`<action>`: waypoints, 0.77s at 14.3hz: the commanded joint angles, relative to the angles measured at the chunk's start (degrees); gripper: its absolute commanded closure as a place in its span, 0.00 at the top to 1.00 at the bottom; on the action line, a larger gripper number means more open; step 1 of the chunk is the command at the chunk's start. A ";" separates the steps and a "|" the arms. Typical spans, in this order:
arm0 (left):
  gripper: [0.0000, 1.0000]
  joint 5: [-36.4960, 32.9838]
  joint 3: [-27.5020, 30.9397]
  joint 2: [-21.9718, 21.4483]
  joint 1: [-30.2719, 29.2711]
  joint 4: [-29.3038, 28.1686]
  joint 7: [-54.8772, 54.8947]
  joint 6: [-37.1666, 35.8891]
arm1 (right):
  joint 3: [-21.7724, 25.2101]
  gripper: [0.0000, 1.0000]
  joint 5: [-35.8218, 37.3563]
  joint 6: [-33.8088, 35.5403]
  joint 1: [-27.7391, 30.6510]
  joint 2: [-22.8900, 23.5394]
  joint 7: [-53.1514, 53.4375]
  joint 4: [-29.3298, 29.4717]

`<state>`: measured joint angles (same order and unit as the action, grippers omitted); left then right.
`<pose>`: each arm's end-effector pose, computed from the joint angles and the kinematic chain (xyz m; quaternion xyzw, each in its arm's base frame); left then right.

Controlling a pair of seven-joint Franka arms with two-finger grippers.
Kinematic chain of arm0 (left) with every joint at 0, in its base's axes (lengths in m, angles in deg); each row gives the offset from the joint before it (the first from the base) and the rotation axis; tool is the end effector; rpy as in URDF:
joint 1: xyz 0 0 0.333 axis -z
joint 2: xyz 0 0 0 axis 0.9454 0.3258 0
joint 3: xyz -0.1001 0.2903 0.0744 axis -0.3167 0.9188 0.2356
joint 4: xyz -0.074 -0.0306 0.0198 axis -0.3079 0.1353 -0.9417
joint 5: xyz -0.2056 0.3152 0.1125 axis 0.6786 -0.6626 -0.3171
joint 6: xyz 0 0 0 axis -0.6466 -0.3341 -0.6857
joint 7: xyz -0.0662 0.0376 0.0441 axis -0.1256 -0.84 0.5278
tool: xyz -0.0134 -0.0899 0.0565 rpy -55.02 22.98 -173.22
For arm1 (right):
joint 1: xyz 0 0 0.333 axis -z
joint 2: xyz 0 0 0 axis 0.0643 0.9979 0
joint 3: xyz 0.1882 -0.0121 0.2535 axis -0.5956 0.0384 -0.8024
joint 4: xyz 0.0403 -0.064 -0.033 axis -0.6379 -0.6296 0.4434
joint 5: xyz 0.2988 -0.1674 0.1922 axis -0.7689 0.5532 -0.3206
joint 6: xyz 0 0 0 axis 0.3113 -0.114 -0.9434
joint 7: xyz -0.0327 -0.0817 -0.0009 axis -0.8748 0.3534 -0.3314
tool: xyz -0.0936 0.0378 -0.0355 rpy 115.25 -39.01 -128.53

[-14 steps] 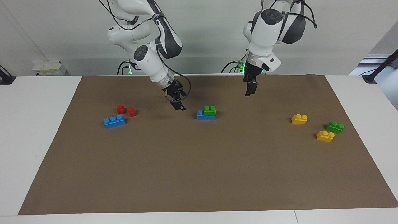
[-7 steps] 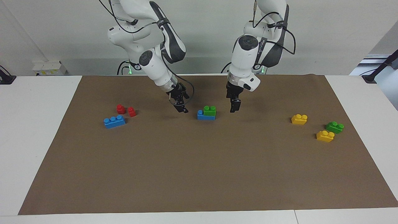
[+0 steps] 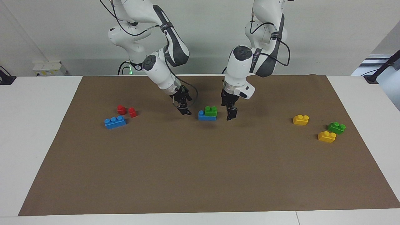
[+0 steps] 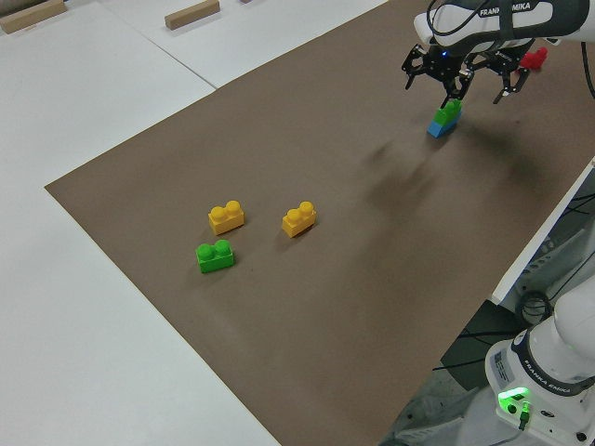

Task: Remove green block with left arm and hold with right
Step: 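Grasp the green end with the left gripper while the right gripper grasps blue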

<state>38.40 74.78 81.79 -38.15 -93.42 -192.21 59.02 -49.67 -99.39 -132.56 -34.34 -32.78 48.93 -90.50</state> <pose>0.4766 -0.3191 0.3912 0.6689 0.7411 -0.0023 0.0572 0.4495 0.2750 0.3237 -0.6695 0.7037 0.1676 0.1688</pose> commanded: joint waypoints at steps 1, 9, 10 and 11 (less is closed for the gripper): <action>1.00 0.96 1.01 1.26 2.23 0.30 -1.14 0.87 | 0.11 1.00 -2.48 -1.48 -0.81 3.33 -2.02 3.07; 1.00 0.96 1.01 1.27 5.93 0.30 -3.78 -3.26 | 0.11 1.00 -2.48 -5.52 -2.66 8.61 -2.11 6.51; 1.00 0.96 1.01 1.27 6.01 0.03 -4.04 -3.35 | 0.11 1.00 -2.48 -5.61 -2.83 8.87 -2.20 6.51; 1.00 0.96 1.01 1.18 6.97 -0.32 -5.18 -3.18 | 0.11 1.00 -2.57 -5.70 -3.97 9.14 -2.11 6.51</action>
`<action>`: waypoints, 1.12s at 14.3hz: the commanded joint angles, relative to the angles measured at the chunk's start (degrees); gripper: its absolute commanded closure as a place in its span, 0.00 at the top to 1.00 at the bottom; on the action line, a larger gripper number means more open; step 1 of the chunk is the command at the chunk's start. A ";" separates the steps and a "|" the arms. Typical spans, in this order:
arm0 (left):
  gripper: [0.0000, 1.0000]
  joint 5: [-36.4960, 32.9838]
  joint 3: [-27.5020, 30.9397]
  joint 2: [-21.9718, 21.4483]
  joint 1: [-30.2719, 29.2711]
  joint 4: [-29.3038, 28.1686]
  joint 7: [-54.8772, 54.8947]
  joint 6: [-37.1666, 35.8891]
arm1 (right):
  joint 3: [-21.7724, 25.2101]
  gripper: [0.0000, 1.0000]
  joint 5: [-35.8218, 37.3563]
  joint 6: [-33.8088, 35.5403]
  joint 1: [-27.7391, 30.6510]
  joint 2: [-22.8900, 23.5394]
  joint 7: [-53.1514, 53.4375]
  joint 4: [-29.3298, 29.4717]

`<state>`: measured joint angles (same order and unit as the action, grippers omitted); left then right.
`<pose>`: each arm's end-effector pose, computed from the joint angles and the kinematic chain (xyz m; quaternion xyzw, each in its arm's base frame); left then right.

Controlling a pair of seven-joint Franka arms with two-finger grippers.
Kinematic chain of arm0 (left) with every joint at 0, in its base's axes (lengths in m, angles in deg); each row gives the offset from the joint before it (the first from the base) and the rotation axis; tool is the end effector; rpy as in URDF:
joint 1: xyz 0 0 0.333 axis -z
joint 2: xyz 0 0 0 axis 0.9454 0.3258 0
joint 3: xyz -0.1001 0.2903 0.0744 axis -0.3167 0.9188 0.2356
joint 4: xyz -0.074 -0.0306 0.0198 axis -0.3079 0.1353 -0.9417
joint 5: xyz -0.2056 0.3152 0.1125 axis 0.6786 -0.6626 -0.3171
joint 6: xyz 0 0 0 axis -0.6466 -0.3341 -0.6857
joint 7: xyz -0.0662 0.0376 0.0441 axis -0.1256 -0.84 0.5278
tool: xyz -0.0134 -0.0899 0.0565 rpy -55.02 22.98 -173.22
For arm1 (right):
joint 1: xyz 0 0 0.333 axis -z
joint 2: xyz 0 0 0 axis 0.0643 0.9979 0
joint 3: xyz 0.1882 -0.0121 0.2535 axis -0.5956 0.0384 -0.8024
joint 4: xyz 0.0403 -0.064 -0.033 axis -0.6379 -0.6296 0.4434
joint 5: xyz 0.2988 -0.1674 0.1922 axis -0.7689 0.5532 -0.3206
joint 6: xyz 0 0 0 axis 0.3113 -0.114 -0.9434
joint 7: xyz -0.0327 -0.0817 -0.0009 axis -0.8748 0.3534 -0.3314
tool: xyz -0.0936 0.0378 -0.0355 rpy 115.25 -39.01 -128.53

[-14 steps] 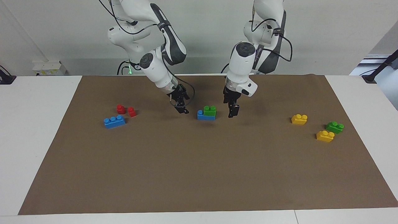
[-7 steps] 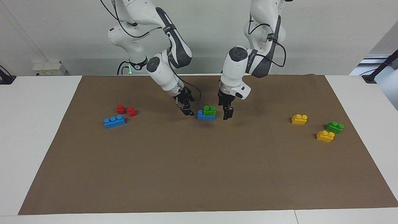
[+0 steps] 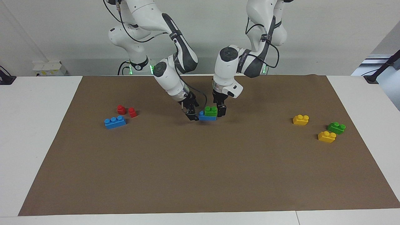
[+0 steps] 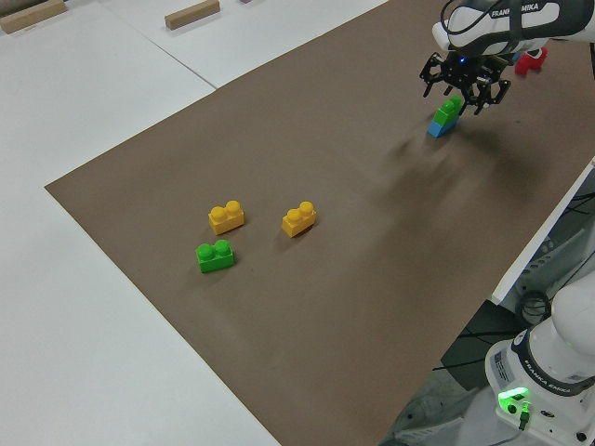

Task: Remove green block with left arm and hold with right
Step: 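Grasp the green end with the left gripper while the right gripper grasps blue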

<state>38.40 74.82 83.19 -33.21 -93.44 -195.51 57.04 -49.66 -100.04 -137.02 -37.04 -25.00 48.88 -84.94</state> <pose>0.4457 -0.3573 0.3738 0.6801 0.7326 -0.0090 0.0273 0.4676 0.3088 0.2967 -0.6743 0.7009 0.1529 0.1751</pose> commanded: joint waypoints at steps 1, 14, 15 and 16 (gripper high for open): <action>1.00 0.96 1.05 0.04 3.26 -0.38 -2.92 -0.93 | 0.10 1.00 -1.93 -1.33 -1.45 1.37 -2.06 0.95; 1.00 0.61 1.40 2.77 4.94 1.11 -3.99 -2.78 | 0.10 0.77 -3.24 -4.40 -2.06 2.69 -2.14 0.68; 1.00 0.53 1.41 2.77 4.94 1.11 -3.99 -2.69 | 0.10 0.71 -3.33 -4.40 -2.06 2.69 -2.14 0.68; 1.00 0.52 1.41 2.77 4.77 1.11 -3.99 -2.69 | 0.19 0.57 -3.33 -4.40 -1.98 2.69 -2.14 0.68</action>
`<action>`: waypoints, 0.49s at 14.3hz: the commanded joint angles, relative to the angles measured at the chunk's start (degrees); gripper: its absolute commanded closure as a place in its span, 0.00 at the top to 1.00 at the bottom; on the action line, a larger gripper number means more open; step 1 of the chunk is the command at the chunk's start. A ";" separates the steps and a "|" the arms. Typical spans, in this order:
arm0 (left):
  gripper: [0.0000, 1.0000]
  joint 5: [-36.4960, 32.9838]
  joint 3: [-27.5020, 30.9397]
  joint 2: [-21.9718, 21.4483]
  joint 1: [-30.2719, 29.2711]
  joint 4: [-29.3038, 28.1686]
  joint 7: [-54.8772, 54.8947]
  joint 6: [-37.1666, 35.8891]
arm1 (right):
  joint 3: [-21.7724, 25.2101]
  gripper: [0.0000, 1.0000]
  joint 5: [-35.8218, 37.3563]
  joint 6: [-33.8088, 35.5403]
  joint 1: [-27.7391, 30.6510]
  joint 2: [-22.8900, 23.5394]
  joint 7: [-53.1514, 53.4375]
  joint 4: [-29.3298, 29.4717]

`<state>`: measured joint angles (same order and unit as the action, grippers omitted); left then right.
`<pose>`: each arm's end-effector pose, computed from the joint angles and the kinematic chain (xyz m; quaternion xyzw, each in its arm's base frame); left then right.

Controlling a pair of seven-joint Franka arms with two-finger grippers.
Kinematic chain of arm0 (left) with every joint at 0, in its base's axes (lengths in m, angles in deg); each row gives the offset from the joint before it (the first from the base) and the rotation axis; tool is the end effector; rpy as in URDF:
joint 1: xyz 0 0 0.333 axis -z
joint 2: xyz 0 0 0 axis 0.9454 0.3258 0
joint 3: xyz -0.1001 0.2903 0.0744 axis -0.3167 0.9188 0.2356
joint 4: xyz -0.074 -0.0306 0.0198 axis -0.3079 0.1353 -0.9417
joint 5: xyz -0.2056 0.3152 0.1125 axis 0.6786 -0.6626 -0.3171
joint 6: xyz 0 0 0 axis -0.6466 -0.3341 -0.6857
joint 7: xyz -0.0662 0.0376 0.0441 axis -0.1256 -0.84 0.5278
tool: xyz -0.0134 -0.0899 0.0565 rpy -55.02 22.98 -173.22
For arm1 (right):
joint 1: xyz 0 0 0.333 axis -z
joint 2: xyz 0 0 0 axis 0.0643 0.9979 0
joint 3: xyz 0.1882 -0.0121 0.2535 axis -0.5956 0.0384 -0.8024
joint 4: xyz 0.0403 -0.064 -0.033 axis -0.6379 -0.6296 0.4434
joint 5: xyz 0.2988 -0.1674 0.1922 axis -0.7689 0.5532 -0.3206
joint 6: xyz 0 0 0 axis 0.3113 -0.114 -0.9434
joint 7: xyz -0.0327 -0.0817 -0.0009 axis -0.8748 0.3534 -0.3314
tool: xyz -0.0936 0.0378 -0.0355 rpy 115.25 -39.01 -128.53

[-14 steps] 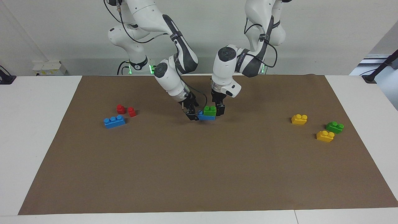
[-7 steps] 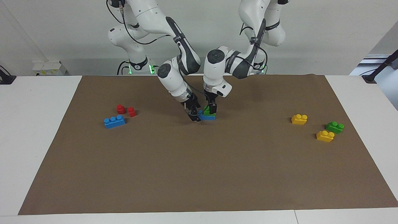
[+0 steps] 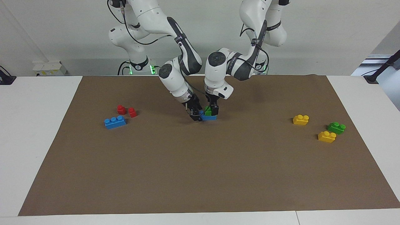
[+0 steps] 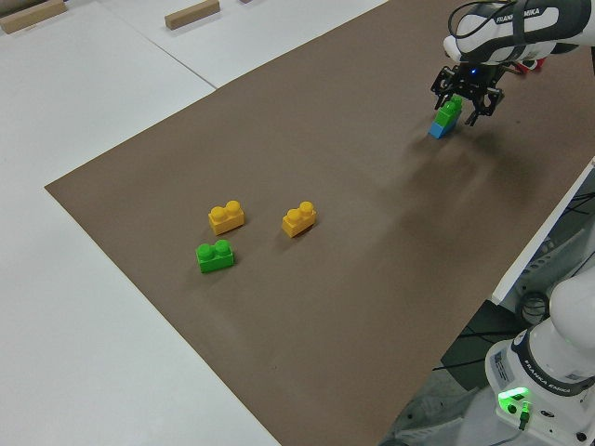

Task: Remove green block with left arm and hold with right
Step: 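Grasp the green end with the left gripper while the right gripper grasps blue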

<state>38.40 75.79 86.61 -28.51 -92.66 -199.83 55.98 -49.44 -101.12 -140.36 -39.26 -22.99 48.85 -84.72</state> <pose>0.4238 -0.3879 0.3439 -0.6765 -0.7363 0.0101 0.0057 0.4624 0.3220 0.2832 -0.6747 0.7015 0.1427 0.1795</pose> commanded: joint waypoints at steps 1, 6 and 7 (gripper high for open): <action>1.00 0.53 0.44 -0.66 -0.19 0.33 0.33 -1.72 | -0.13 0.43 -2.33 -1.06 0.33 0.75 -2.12 0.47; 1.00 0.44 0.44 -0.66 -0.20 0.33 0.50 -1.64 | -0.13 0.00 -2.42 -0.45 0.86 0.67 -5.35 0.55; 1.00 0.44 0.44 -0.66 -0.20 0.33 0.50 -1.64 | -0.13 0.00 -2.51 -0.27 0.69 0.58 -7.63 0.47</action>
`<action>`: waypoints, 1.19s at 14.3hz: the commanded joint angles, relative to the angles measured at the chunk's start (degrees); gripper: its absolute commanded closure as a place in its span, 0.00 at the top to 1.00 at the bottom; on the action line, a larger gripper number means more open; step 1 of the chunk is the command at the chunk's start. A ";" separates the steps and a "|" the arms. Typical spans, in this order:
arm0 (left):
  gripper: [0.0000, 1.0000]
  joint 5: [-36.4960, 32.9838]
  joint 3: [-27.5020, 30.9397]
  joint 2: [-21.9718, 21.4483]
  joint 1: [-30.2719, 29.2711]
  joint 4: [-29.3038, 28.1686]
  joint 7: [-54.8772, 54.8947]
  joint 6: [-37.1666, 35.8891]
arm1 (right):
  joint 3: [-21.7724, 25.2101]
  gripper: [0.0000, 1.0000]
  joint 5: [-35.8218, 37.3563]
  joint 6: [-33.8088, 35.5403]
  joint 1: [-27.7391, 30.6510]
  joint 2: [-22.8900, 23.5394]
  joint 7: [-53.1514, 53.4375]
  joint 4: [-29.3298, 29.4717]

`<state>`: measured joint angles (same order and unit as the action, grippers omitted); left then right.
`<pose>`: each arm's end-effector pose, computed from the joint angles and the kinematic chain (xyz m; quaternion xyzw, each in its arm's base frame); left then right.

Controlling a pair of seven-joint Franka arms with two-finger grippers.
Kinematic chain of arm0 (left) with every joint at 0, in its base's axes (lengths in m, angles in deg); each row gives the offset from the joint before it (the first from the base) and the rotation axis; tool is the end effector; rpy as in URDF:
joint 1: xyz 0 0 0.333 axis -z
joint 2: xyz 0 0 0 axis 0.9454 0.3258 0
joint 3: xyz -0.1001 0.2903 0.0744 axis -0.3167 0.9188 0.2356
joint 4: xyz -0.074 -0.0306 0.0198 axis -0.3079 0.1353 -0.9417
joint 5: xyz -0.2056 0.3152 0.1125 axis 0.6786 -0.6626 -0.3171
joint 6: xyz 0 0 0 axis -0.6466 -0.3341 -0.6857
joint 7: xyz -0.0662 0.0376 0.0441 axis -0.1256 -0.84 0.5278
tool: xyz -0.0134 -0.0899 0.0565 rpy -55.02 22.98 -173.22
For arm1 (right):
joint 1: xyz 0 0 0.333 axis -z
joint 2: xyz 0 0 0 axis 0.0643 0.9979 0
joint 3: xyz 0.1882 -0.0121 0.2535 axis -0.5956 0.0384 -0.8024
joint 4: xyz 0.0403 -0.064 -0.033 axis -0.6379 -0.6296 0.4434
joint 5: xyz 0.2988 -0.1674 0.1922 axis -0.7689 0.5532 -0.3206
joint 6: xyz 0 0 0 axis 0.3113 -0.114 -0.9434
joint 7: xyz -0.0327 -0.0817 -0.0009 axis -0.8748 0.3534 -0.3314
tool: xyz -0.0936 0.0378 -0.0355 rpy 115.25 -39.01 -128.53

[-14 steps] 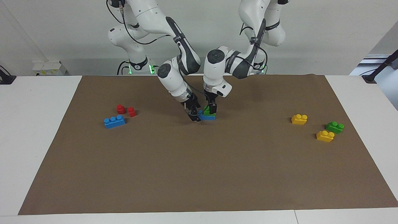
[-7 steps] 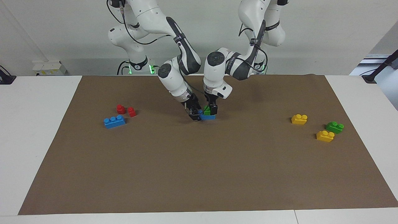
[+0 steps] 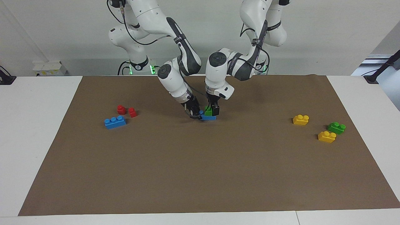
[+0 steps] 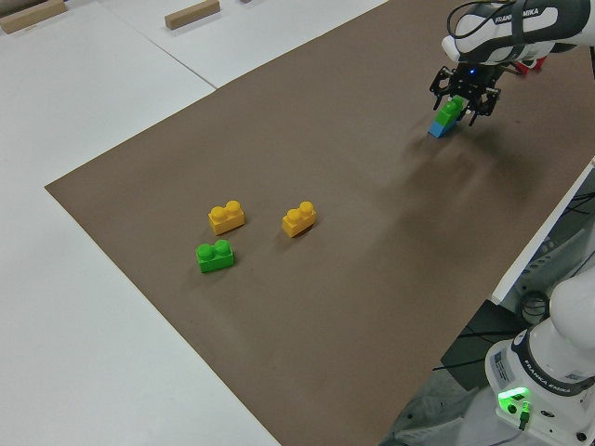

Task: Remove green block with left arm and hold with right
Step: 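Grasp the green end with the left gripper while the right gripper grasps blue, then pull the green and blue bricks apart with both grippers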

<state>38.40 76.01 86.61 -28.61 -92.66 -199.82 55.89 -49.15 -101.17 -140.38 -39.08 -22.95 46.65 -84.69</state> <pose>0.4258 -0.3855 0.3438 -0.6746 -0.7381 0.0098 0.0064 0.4652 0.3182 0.2831 -0.6851 0.6915 0.1380 0.1828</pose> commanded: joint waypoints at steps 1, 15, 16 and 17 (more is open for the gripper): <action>1.00 0.44 0.22 -0.65 -0.09 0.32 0.50 -1.45 | -0.41 0.00 -2.55 -0.25 0.67 0.54 -5.89 0.26; 0.00 0.35 0.22 -2.67 -2.46 1.29 1.81 -0.92 | -0.32 0.00 -7.65 0.45 2.43 0.46 -7.56 0.08; 0.00 0.35 0.39 -4.07 -2.64 1.47 2.08 -1.62 | -0.32 0.00 -7.65 0.45 2.43 0.46 -7.56 0.08; 0.00 0.35 0.31 -6.17 -3.77 1.47 2.17 -2.59 | -0.32 0.00 -7.74 0.45 2.43 0.46 -7.56 0.08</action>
<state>38.50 76.56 84.94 -29.71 -91.02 -197.73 55.97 -49.11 -107.38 -139.66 -37.57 -22.88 40.35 -84.33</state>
